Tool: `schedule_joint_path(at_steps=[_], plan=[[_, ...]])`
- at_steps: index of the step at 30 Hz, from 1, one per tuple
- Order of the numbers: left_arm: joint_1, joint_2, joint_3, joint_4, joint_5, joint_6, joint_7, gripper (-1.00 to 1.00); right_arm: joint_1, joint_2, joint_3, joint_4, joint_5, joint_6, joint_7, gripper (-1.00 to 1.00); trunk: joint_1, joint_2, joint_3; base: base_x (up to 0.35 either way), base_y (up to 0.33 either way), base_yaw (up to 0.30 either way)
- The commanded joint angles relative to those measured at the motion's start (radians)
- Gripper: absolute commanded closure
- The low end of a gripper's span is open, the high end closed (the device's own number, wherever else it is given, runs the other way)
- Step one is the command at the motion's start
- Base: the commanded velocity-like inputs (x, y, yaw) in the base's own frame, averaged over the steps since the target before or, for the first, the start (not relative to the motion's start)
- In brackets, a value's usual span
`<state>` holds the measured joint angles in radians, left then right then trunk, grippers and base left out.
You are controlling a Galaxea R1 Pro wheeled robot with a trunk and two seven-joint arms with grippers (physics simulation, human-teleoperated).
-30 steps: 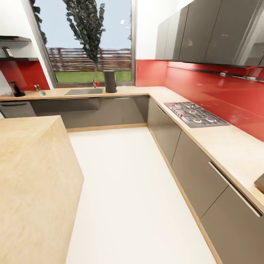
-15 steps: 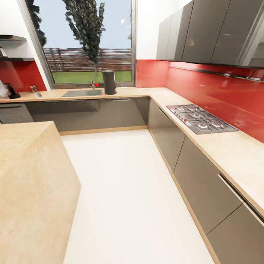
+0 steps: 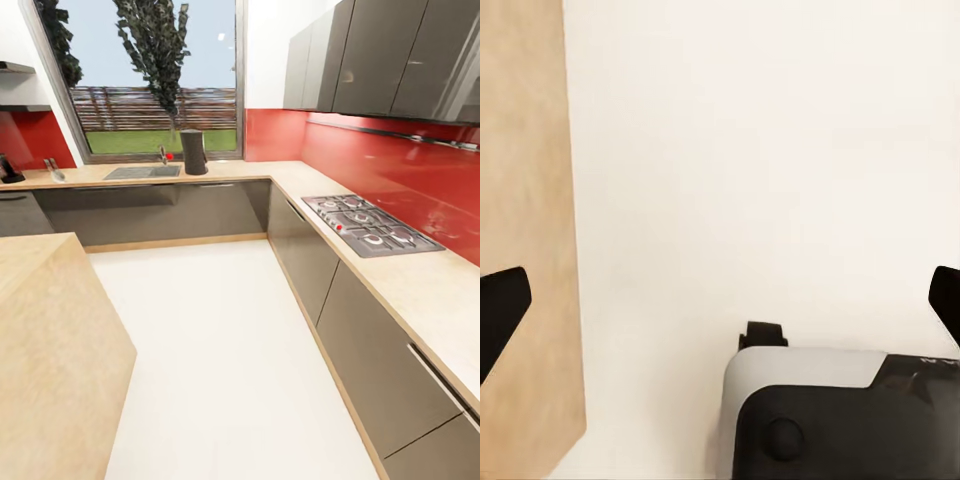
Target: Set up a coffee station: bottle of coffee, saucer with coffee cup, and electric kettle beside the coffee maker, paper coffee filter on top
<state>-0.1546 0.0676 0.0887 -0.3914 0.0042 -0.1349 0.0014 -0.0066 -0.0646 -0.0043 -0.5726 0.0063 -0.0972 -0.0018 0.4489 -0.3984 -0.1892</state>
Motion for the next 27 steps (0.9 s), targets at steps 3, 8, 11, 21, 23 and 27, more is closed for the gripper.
schedule_joint_path(at_steps=[3, 8, 11, 21, 23, 27], plan=[[0.000, 0.000, 0.001, 0.001, 0.000, -0.003, 0.000, -1.00, -0.001, 0.001, 0.000, 0.000, -0.001, -0.004, 0.000, -1.00, 0.001, -0.002, -0.002, 0.338, -0.003, 0.000], [0.001, 0.000, 0.000, 0.002, 0.000, -0.003, 0.000, -1.00, 0.000, 0.002, 0.000, -0.001, -0.002, -0.004, -0.001, -1.00, 0.001, -0.002, -0.002, 0.338, 0.000, 0.132], [0.001, 0.000, 0.000, 0.002, 0.000, -0.003, 0.000, -1.00, 0.000, 0.002, 0.000, -0.001, -0.002, -0.005, -0.001, -1.00, 0.001, -0.002, -0.002, 0.337, -0.059, 0.253], [0.001, 0.000, 0.000, 0.002, 0.000, -0.003, 0.000, -1.00, 0.000, -0.002, -0.001, -0.005, 0.001, -0.007, -0.001, -1.00, 0.001, -0.002, -0.002, 0.310, -0.170, 0.158], [0.001, 0.000, 0.000, 0.002, 0.000, -0.003, 0.000, -1.00, 0.000, -0.009, 0.000, -0.003, 0.002, -0.007, -0.001, -1.00, 0.001, -0.002, -0.002, 0.329, -0.077, 0.006], [0.001, 0.000, 0.000, 0.002, -0.001, -0.003, 0.000, -1.00, -0.001, -0.012, 0.001, 0.000, 0.003, -0.007, -0.001, -1.00, 0.001, -0.002, -0.002, 0.336, -0.016, 0.001]])
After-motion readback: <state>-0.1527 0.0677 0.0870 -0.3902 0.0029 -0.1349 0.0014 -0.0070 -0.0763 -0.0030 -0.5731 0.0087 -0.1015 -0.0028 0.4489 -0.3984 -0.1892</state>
